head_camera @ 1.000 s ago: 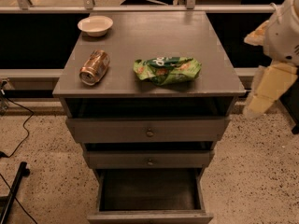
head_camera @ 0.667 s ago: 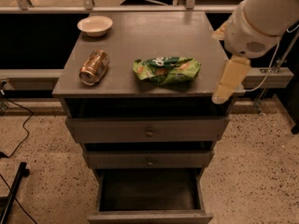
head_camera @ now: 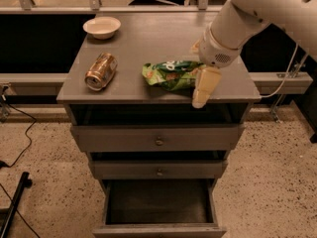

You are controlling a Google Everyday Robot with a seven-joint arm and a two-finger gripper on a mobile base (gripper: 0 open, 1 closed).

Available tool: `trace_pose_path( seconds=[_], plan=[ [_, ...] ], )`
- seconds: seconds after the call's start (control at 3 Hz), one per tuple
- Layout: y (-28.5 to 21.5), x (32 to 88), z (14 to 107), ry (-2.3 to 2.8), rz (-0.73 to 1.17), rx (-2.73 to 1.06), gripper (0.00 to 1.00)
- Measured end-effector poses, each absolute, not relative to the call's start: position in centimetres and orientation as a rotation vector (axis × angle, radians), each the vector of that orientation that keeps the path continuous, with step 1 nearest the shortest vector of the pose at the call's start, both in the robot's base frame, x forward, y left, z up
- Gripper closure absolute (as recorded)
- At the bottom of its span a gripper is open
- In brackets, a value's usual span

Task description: Place green rice chip bag into bottom drawer

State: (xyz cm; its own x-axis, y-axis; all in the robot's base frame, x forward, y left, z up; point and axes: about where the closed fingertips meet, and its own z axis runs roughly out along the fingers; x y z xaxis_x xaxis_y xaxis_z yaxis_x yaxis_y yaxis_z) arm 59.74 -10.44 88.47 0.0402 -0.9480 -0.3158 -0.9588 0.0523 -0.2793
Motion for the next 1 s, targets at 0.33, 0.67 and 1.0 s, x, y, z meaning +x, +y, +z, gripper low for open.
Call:
trace_pose_path(
  seconds=[0.33,0.67,1.0],
  plan=[
    [-9.6,61.7,86.1,1.919,0.069,-1.919,0.18],
    [-8.9,62.6,84.9,1.871,0.088,-1.929,0.5],
    [-8.2,61.4,85.7,1.793,0.167,-1.909,0.73]
  ],
)
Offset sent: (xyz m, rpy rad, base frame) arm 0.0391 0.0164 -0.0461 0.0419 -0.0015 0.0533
